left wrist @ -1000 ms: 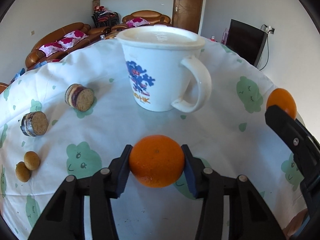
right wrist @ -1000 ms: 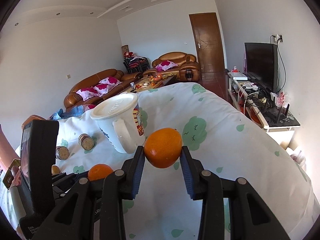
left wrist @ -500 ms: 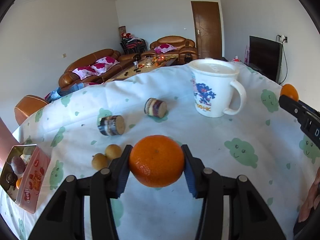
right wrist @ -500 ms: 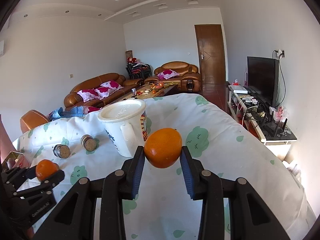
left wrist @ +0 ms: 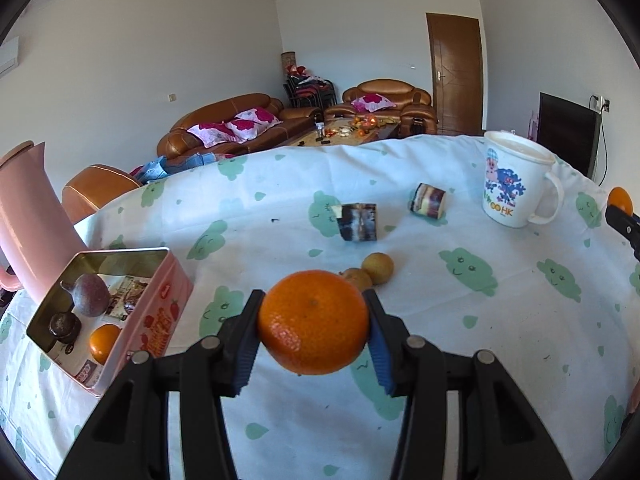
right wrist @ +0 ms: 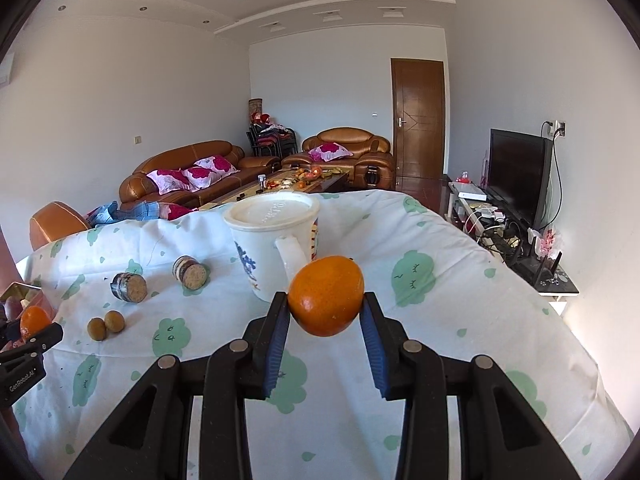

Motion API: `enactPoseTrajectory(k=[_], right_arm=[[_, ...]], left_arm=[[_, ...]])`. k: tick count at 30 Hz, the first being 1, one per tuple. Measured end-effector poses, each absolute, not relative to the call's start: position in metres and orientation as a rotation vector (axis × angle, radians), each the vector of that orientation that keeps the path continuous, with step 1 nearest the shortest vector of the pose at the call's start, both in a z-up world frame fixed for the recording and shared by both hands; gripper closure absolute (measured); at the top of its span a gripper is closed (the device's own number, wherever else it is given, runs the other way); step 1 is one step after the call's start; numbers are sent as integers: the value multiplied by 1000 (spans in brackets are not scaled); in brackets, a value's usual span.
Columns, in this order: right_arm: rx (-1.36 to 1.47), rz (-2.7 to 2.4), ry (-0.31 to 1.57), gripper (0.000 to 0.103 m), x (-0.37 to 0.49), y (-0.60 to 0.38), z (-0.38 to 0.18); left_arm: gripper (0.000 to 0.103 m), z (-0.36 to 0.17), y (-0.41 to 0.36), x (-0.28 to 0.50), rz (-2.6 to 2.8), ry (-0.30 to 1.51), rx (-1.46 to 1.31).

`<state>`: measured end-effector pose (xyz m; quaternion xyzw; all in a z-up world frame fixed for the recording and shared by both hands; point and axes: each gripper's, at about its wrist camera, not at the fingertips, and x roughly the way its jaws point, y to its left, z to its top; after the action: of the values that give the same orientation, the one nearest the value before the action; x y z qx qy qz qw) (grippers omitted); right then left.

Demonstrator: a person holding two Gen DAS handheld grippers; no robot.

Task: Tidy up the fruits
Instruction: 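Carry both oranges over the tin box with both tools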

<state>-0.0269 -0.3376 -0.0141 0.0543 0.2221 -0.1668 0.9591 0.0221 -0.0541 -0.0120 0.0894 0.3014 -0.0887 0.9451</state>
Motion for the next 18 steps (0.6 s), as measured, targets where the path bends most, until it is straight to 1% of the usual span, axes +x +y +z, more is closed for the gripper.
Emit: enactPoseTrajectory(k=[18], right_arm=[[98, -152, 500, 65, 1, -216, -21]], left_arm=[[53, -3, 21, 27, -130, 531, 185]])
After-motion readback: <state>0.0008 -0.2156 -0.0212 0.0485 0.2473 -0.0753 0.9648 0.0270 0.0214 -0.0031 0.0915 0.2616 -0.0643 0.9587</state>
